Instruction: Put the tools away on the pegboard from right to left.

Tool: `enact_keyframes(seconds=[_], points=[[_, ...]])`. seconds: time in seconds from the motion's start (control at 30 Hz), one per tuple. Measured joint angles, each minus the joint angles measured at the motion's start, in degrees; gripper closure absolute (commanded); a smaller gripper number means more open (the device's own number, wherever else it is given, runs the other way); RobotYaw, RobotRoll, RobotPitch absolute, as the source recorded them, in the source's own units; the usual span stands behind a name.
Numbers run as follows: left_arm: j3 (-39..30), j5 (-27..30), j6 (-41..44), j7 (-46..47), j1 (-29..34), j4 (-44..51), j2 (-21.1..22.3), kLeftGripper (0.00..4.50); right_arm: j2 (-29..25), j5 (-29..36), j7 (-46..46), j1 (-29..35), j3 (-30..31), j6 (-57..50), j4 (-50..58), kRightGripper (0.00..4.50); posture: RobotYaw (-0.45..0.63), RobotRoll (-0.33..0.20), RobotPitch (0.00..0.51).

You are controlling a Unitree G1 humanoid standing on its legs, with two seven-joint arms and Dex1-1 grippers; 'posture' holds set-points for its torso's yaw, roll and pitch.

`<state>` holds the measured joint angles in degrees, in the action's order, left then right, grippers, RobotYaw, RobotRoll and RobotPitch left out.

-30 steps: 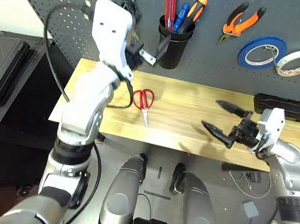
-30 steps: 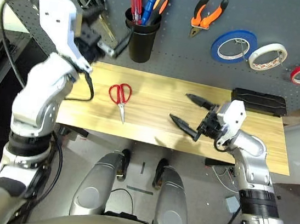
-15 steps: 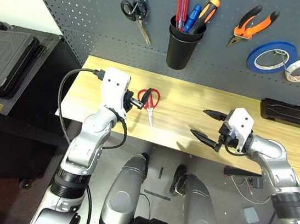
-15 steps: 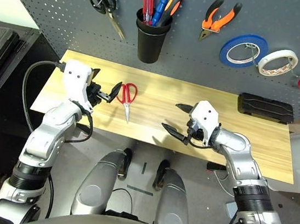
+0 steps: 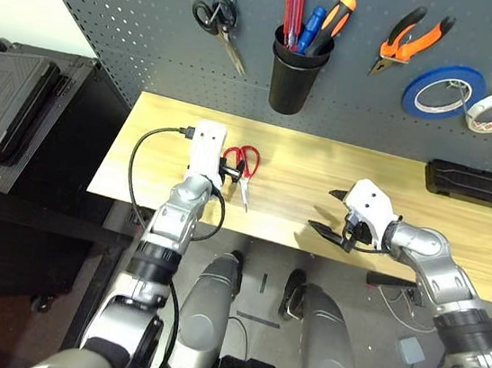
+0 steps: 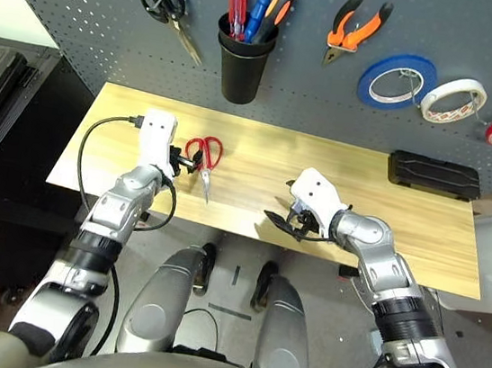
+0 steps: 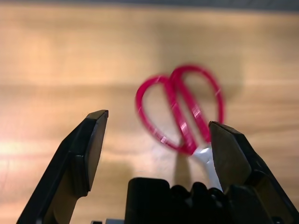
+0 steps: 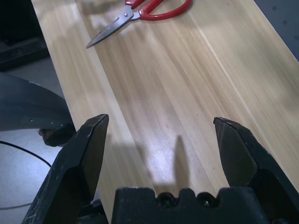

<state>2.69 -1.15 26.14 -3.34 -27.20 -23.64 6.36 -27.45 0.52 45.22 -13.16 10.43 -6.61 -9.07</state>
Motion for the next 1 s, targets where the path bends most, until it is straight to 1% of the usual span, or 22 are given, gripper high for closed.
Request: enact_keyframes(seconds=[0.13,0.33,0.57,0.6,0.63,0.8,0.97,1.0], points=[[-2.69,0.25,-2.60,1.34,-4.97,-10.54,-0.21,0.02,0.45,-0.11,-0.41,1.40,0.39,-0.73,1.53,0.00,0.25,0.000,0.324],[-4.67,0.37,-8.83,2.46,-12.13,-26.66,-1.26,0.02,0.27,-0.15,-0.75,2.75,0.45,-1.66,3.46,0.00,0.24,0.000,0.325],[-5.71,0.54,-14.37,3.38,-17.68,-37.70,-1.62,0.02,-0.01,-0.19,-0.68,3.01,0.46,-2.02,4.62,0.00,0.23,0.000,0.327],[-5.78,0.54,-14.79,3.43,-17.90,-38.47,-1.64,0.38,-0.08,-0.19,-0.63,3.02,0.47,-2.04,4.65,0.00,0.23,0.000,0.327],[-5.83,0.54,-15.29,3.48,-18.32,-39.59,-1.75,0.56,-0.26,-0.19,-0.53,3.08,0.48,-2.10,4.72,0.00,0.23,0.000,0.327],[-5.97,0.51,-15.89,4.13,-19.55,-41.98,-2.71,2.45,-0.97,-0.18,-0.28,3.29,0.47,-2.16,5.23,0.00,0.22,0.000,0.326],[-6.16,0.58,-16.11,5.04,-19.62,-41.90,-2.80,4.44,-1.16,-0.27,-0.21,3.56,0.47,-1.41,5.48,0.00,0.23,0.000,0.319],[-6.20,0.66,-16.09,5.13,-19.51,-41.60,-2.79,4.48,-1.16,-0.32,-0.21,3.59,0.47,-1.17,5.48,0.00,0.23,0.000,0.319]])
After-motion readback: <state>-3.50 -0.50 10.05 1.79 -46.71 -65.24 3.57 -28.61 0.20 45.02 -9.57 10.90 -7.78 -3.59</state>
